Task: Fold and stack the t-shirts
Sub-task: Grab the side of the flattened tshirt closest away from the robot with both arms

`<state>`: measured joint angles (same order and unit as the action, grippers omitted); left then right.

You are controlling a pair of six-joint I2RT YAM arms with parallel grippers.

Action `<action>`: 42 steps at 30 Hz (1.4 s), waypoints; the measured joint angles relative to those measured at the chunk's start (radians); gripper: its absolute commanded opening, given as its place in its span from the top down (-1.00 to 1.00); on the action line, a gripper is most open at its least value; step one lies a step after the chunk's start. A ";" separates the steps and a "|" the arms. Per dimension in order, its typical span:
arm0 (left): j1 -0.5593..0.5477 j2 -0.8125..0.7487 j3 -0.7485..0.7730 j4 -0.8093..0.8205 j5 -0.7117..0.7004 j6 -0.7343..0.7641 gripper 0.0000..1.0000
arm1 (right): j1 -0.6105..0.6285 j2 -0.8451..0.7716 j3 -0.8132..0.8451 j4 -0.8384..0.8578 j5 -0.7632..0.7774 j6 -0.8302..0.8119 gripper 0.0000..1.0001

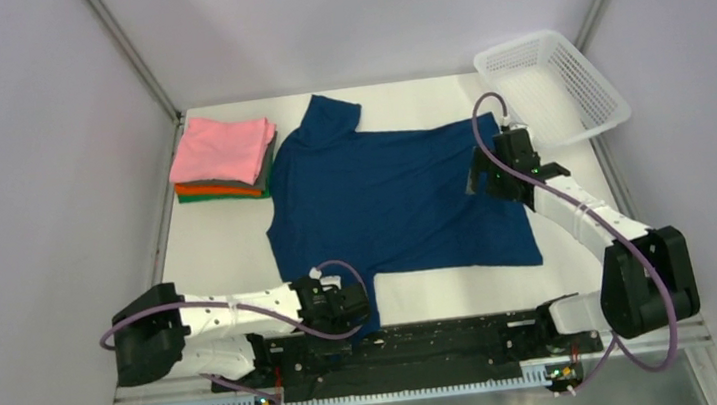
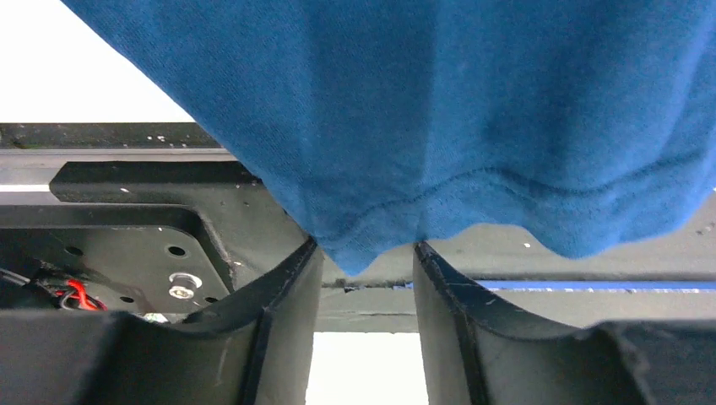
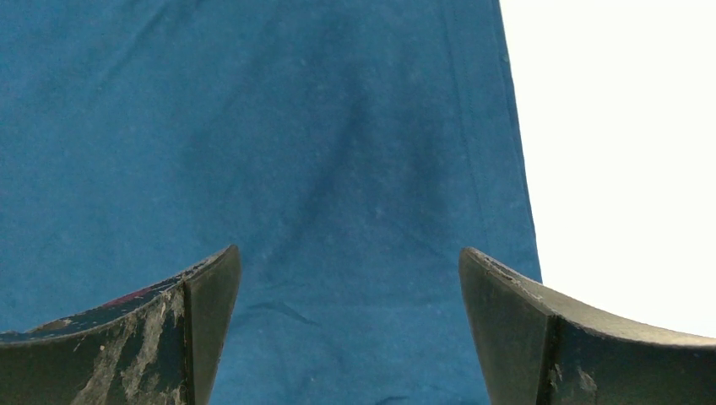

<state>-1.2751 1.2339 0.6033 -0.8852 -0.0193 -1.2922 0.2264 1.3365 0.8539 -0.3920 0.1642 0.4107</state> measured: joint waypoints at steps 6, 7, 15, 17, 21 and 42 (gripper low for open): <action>-0.002 0.041 0.008 -0.012 0.001 -0.005 1.00 | -0.006 -0.110 -0.076 -0.010 0.074 0.078 -0.97; -0.002 0.042 0.009 -0.025 -0.005 -0.010 1.00 | -0.009 -0.140 -0.096 -0.016 0.086 0.097 -0.97; -0.003 -0.039 0.085 -0.057 -0.140 -0.026 1.00 | -0.020 -0.366 -0.221 -0.131 0.147 0.246 -0.97; 0.006 -0.101 0.101 -0.032 -0.175 -0.006 1.00 | -0.022 -0.437 -0.256 -0.180 0.162 0.298 -0.97; 0.037 -0.172 0.133 0.022 -0.217 0.051 1.00 | -0.024 -0.550 -0.326 -0.254 0.166 0.387 -0.81; 0.184 -0.339 0.147 0.054 -0.245 0.151 1.00 | -0.027 -0.558 -0.542 -0.134 0.180 0.570 0.38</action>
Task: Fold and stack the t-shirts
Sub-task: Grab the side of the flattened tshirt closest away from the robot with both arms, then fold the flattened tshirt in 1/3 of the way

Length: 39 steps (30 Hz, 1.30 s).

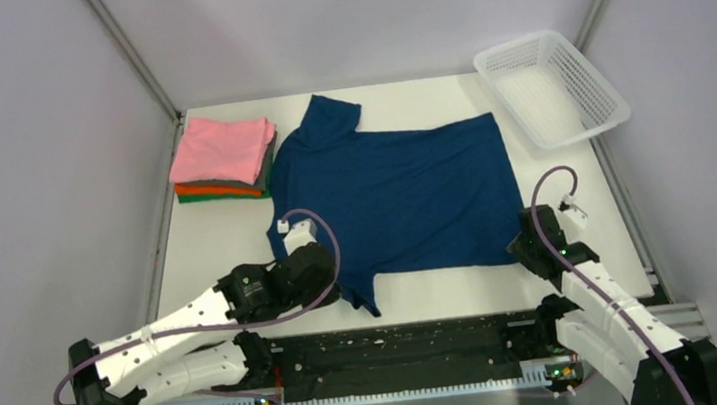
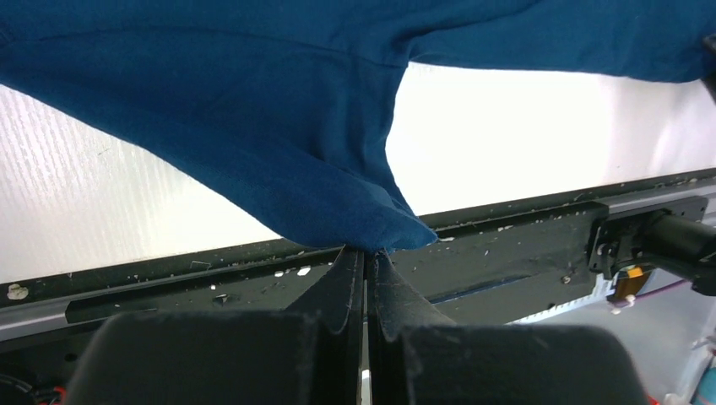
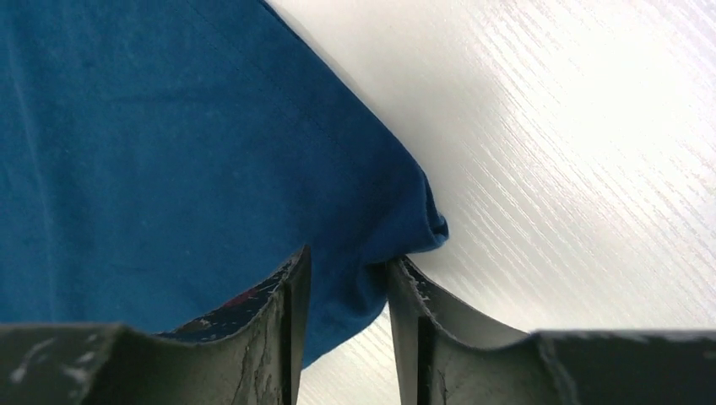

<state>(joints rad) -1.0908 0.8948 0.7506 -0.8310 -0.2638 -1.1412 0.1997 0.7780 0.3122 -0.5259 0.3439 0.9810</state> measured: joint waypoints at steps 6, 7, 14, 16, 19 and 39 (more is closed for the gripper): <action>0.036 -0.043 -0.003 0.000 0.000 0.001 1.00 | 0.000 0.010 -0.008 0.025 -0.006 -0.008 0.87; 0.039 -0.047 -0.003 0.000 0.000 0.003 1.00 | 0.000 0.010 -0.008 0.026 -0.009 -0.013 1.00; 0.112 -0.050 -0.003 0.031 0.013 0.053 1.00 | 0.000 0.042 0.018 0.022 -0.031 -0.074 1.00; 0.154 -0.048 -0.002 0.046 0.014 0.077 1.00 | 0.000 0.069 0.048 0.023 -0.043 -0.103 1.00; 0.234 -0.018 0.022 0.072 0.026 0.126 1.00 | 0.000 0.142 0.120 0.024 -0.069 -0.161 1.00; 0.637 0.414 0.383 0.130 0.071 0.341 1.00 | -0.062 0.555 0.529 0.049 -0.156 -0.350 1.00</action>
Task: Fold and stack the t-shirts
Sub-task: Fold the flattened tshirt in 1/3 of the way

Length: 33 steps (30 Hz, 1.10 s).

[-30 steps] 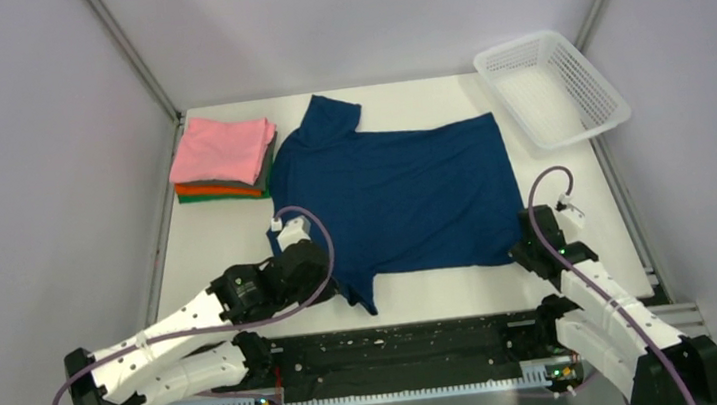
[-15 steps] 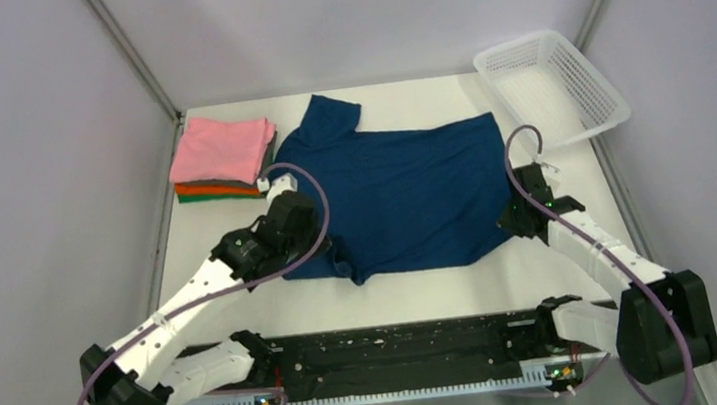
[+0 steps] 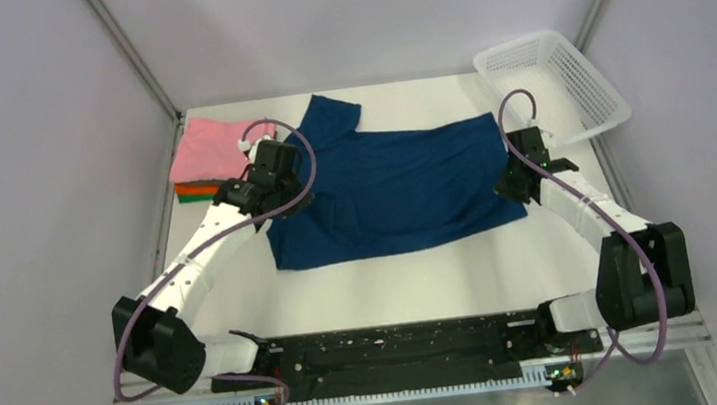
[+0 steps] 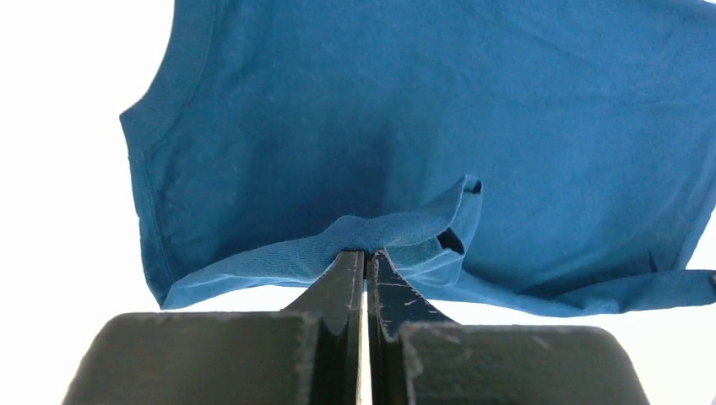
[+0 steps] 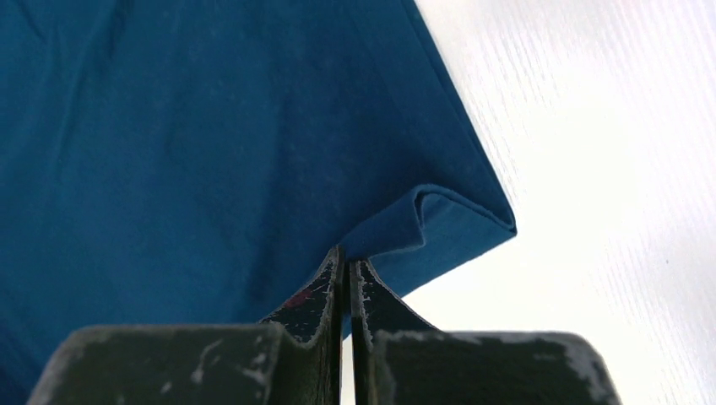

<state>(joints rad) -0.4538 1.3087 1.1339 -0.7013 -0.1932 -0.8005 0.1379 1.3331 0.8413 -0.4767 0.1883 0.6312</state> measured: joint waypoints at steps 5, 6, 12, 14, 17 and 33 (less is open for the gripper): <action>0.042 0.016 0.013 0.000 -0.009 0.026 1.00 | -0.027 0.059 0.041 0.027 -0.019 -0.012 1.00; 0.048 0.016 0.013 0.000 -0.012 0.032 1.00 | -0.030 0.069 0.047 0.031 -0.023 -0.014 1.00; 0.079 0.016 0.014 0.029 -0.019 0.076 1.00 | -0.039 0.126 0.093 0.043 -0.040 -0.026 1.00; 0.085 0.019 0.016 0.044 -0.024 0.089 1.00 | -0.040 0.136 0.103 0.045 -0.043 -0.028 1.00; 0.091 0.039 0.029 0.058 -0.039 0.099 1.00 | -0.045 0.138 0.105 0.047 -0.044 -0.029 1.00; 0.174 0.428 0.269 0.090 -0.067 0.156 -0.11 | -0.094 0.257 0.159 0.065 -0.055 -0.027 0.24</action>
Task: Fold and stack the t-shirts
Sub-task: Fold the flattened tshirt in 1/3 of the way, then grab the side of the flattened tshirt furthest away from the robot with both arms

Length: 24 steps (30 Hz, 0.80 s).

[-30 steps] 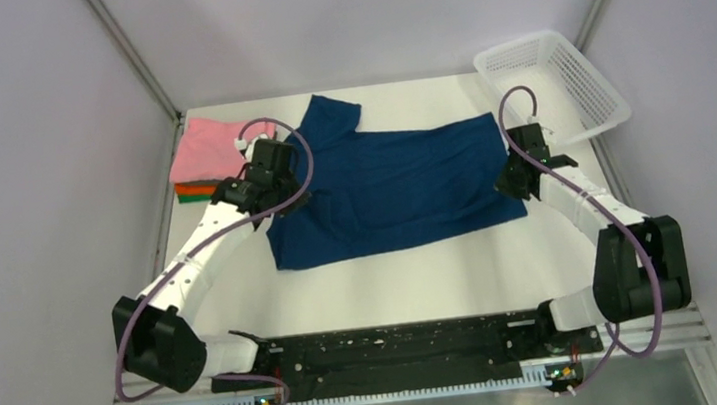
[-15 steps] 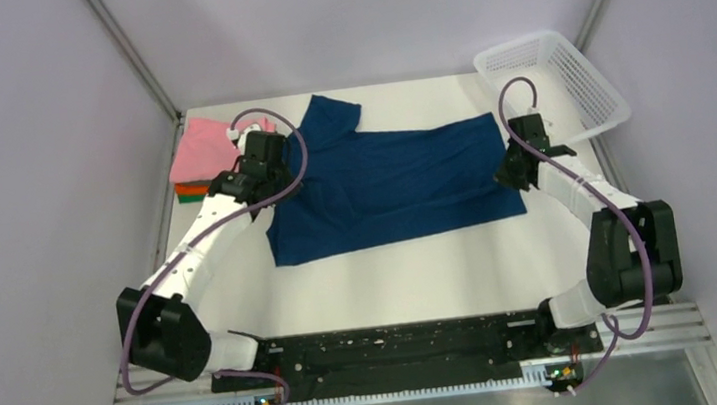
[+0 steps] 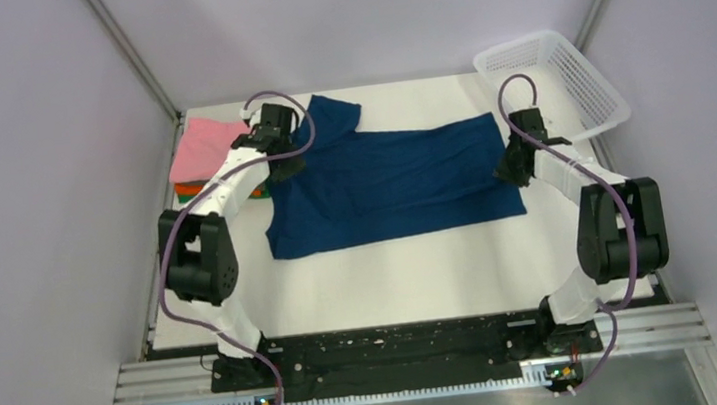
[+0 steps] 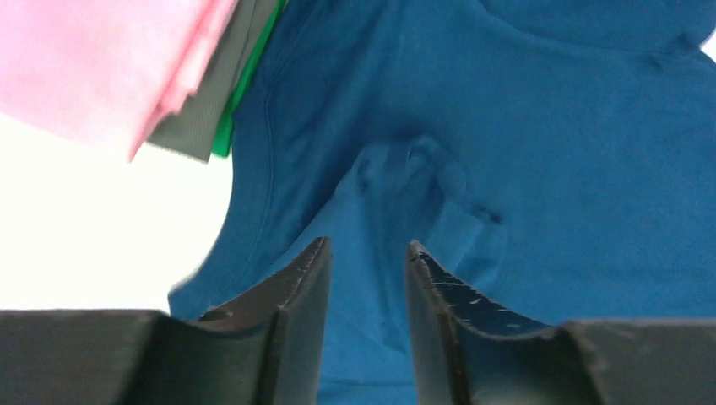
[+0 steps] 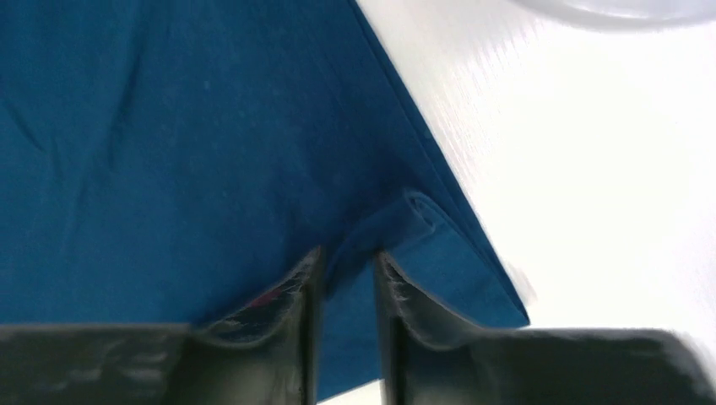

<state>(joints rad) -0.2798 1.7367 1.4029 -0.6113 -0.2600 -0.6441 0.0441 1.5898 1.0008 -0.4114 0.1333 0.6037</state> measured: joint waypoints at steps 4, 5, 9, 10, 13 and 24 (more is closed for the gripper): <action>0.024 0.152 0.154 -0.064 -0.012 0.024 -0.97 | -0.003 0.020 0.036 0.009 -0.007 -0.031 -0.29; 0.026 0.174 0.186 -0.075 -0.010 0.028 -0.97 | -0.003 0.018 0.041 0.012 -0.008 -0.035 -0.36; 0.032 0.163 0.217 -0.088 0.040 0.031 -0.97 | -0.003 -0.016 0.032 0.018 -0.024 -0.059 -0.88; 0.031 0.144 0.199 -0.080 0.060 0.033 -0.98 | -0.003 -0.036 0.019 0.022 -0.030 -0.060 -0.94; 0.016 0.036 0.069 -0.033 0.143 0.034 -0.98 | 0.016 -0.121 -0.043 0.029 -0.042 -0.065 -0.95; -0.034 0.027 -0.178 0.123 0.305 0.007 -0.98 | 0.241 0.023 -0.068 0.168 -0.113 -0.140 -0.95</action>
<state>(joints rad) -0.3134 1.7638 1.2247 -0.4885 0.0448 -0.6373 0.2855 1.6123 0.9329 -0.2432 0.0208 0.4637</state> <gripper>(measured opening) 0.987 0.974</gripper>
